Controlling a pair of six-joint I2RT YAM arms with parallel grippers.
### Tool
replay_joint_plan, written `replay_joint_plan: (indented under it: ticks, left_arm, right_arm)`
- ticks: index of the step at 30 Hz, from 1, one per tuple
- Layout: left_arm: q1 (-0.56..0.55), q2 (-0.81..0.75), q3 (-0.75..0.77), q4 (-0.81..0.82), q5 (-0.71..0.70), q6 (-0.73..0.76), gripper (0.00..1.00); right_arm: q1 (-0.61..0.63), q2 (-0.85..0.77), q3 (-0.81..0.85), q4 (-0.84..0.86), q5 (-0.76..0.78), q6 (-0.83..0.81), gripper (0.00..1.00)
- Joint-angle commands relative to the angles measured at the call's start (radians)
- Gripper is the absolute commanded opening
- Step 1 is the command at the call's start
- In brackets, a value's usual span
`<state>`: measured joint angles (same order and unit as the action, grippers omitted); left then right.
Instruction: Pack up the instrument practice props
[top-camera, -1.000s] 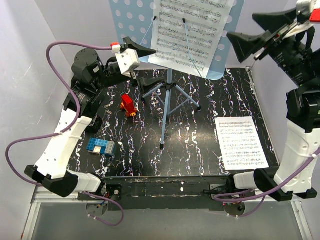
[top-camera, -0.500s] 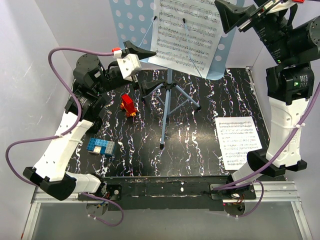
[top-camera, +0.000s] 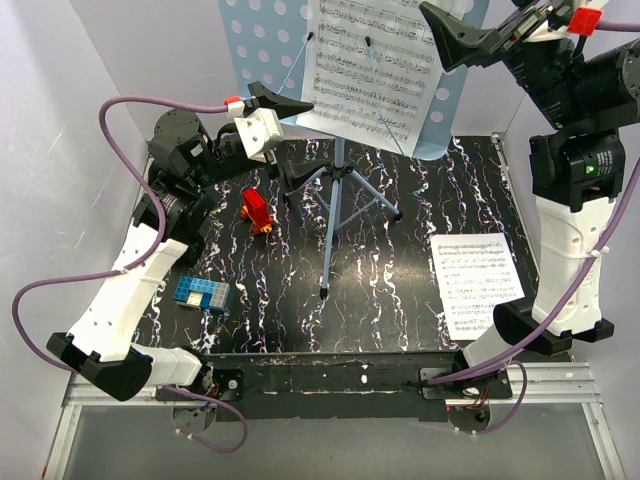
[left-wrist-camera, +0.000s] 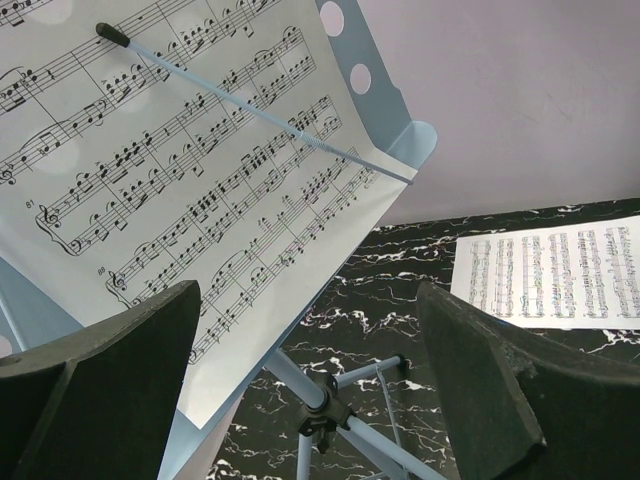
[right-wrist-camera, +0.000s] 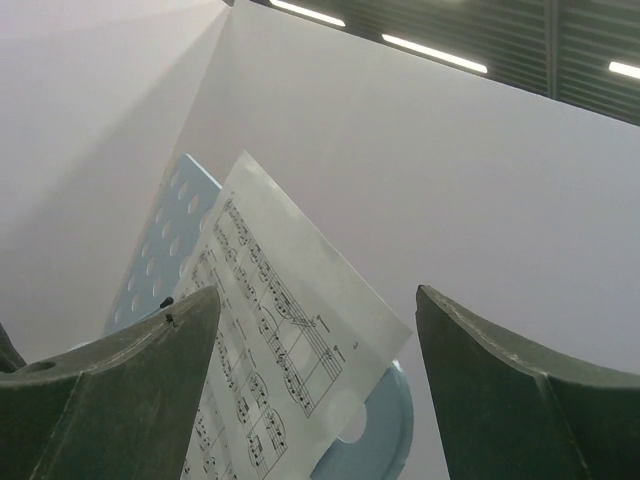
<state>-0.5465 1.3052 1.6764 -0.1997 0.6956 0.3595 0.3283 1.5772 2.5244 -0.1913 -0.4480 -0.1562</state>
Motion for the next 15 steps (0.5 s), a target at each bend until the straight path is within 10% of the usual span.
replay_joint_plan:
  ticks: [1, 15]
  left_arm:
    - [-0.004, -0.012, -0.012, 0.026, -0.002, -0.014, 0.9]
    - [-0.004, -0.006, -0.027, 0.042, -0.007, -0.019, 0.9]
  right_arm:
    - [0.021, -0.008, 0.011, 0.041, -0.049, -0.058, 0.86]
    - [0.089, -0.06, -0.079, -0.007, -0.081, -0.1, 0.82]
